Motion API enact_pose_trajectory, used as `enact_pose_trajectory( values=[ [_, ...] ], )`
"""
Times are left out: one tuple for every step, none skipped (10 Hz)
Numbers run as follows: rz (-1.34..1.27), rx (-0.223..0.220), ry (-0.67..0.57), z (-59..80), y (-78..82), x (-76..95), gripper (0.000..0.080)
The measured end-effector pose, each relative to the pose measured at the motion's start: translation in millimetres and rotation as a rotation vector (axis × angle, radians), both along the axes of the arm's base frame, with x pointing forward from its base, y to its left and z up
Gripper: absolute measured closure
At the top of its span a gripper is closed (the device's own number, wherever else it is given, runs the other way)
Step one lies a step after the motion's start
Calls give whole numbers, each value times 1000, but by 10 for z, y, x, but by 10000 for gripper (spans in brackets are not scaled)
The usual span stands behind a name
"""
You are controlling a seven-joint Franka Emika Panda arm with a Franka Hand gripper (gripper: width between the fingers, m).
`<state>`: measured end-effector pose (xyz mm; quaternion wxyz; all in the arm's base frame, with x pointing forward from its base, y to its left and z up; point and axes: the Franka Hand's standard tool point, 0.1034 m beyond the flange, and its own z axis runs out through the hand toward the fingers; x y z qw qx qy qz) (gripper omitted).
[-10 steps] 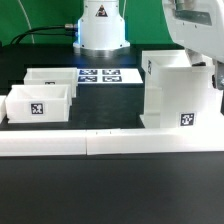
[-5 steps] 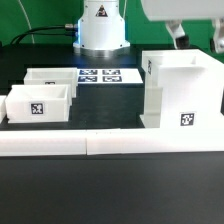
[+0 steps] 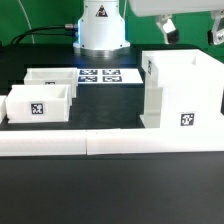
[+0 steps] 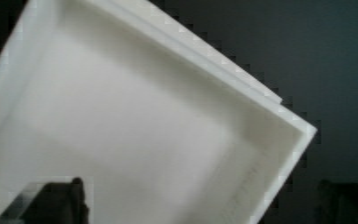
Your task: Assemble drawer
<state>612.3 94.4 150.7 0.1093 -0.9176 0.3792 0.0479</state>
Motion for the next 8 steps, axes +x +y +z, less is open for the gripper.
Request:
enact_pose_trajectory(
  values=[
    [149, -12, -18, 45, -53, -35, 151],
    [254, -19, -44, 72, -104, -36, 151],
    [314, -20, -61, 75, -148, -40, 151],
    [385, -19, -76, 65, -143, -43, 151],
    [456, -18, -92, 63, -146, -44, 151],
    [505, -19, -102, 60, -154, -46, 151],
    [691, -63, -114, 31, -244, -87, 151],
    [814, -99, -116, 19, -366, -150, 151]
  ],
)
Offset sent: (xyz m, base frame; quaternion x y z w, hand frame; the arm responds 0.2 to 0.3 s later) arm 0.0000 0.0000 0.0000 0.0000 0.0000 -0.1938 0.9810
